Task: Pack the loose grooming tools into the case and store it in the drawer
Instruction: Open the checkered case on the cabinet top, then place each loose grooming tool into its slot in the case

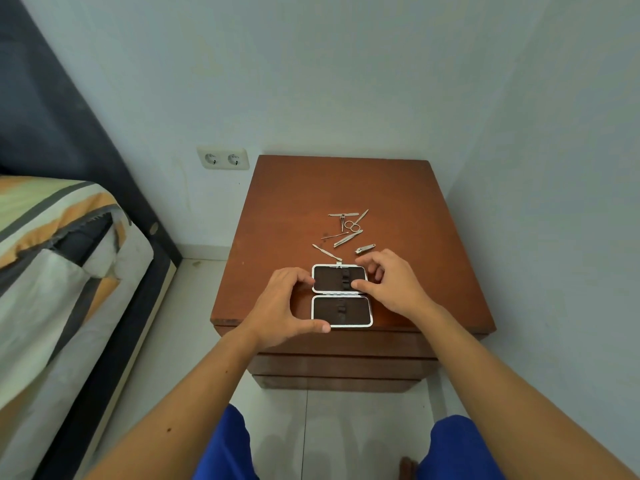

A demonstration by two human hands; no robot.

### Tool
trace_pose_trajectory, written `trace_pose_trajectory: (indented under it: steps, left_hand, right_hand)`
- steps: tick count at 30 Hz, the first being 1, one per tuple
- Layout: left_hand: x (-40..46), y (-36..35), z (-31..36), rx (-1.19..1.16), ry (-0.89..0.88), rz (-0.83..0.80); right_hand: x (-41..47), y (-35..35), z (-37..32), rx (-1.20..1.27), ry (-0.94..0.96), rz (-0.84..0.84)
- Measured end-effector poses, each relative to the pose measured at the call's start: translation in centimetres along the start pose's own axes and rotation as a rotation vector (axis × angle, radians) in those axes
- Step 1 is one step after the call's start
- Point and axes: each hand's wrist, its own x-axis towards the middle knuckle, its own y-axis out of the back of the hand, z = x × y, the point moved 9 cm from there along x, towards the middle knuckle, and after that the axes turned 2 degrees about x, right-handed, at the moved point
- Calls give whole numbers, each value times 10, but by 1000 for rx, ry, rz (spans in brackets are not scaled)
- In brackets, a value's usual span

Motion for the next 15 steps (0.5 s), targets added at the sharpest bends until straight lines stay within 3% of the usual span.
trace_pose_trajectory:
  steps: [7,15]
  left_hand:
    - [3,-2,-1,65,5,-48]
    - [5,0,1,76,7,-51]
  right_hand:
    - [10,18,1,-14,37,165]
    - [33,6,3,-266,-24,34]
